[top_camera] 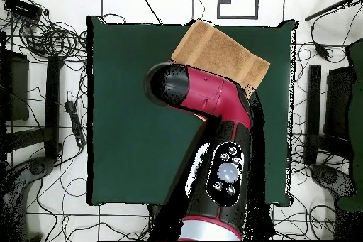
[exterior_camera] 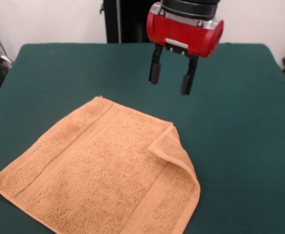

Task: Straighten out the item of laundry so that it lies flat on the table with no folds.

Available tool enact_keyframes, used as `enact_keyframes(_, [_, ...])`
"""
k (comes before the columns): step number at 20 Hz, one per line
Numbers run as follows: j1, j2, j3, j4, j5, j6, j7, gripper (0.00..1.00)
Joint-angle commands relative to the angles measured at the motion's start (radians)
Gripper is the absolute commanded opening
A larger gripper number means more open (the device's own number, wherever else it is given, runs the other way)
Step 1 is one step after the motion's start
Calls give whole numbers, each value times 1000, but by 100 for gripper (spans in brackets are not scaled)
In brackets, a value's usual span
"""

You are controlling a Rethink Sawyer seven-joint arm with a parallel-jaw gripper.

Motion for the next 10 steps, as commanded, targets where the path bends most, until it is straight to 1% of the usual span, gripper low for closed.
enact_keyframes(1, [23,60,33,22,69,105,295,100])
enact_keyframes(2, [-9,42,50,28,69,140,246,100])
enact_keyframes(3, [-40,25,64,32,67,140,202,100])
enact_keyframes(6, [-162,-14,93,18,32,198,36,100])
enact_keyframes(8, [-233,-16,110,-19,4,236,-53,100])
enact_keyframes(10, [-294,12,136,-79,-23,255,-121,100])
